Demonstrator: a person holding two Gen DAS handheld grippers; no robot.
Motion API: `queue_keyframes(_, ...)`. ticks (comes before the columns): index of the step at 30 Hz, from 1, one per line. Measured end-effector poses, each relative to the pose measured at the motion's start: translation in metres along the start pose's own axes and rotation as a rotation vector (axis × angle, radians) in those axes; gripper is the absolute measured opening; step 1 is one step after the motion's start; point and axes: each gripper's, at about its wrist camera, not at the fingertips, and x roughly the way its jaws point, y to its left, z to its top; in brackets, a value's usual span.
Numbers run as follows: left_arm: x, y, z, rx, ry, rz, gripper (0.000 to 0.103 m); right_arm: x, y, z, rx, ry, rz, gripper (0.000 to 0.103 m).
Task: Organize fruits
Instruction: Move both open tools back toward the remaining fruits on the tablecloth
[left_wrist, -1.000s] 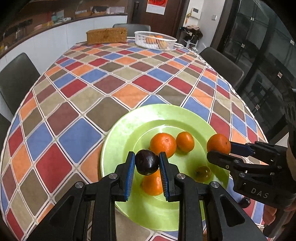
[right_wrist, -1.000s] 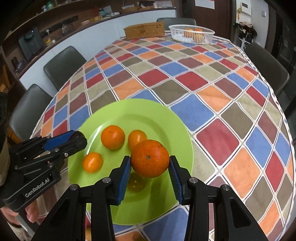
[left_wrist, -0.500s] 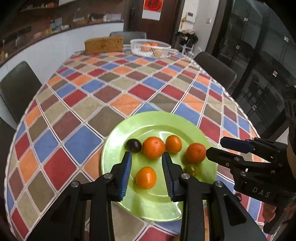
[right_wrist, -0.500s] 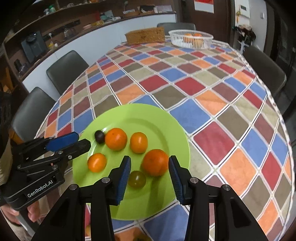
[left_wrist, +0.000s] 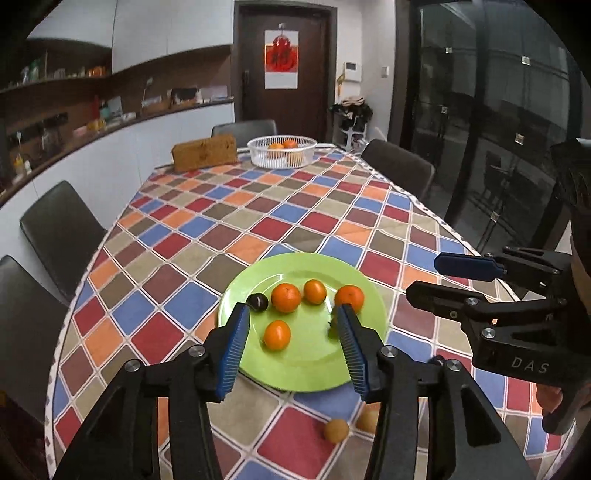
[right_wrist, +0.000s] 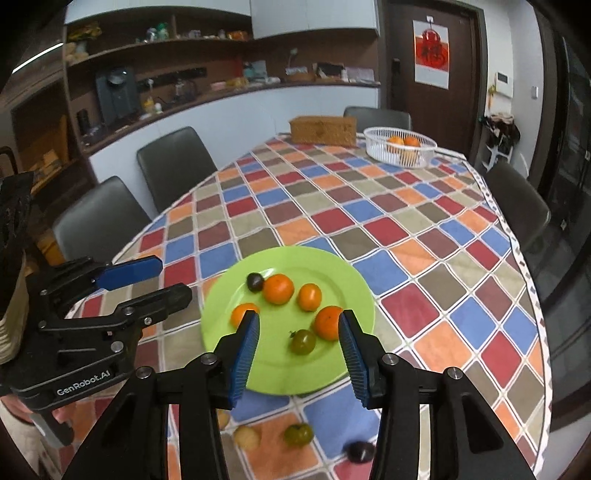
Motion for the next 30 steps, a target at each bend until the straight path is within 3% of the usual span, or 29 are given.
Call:
queue_keyframes(9,-0.032,-0.02,-0.023,0.031,-0.03,0.019,0.055,-0.04,0.008,-0.029,-0.042,-0.055,-0.041,0.047)
queue_keyframes(18,-0.043,-0.041,-0.053,0.075,-0.02,0.086,0.061,-0.056,-0.005,-0.057,-0.017,-0.059,-0.092,0.047)
queue_keyframes(30,-0.015,-0.046,-0.09,0.07,0.112,0.087,0.062,-0.04,-0.022,-0.097,0.08,0.035,-0.124,0.047)
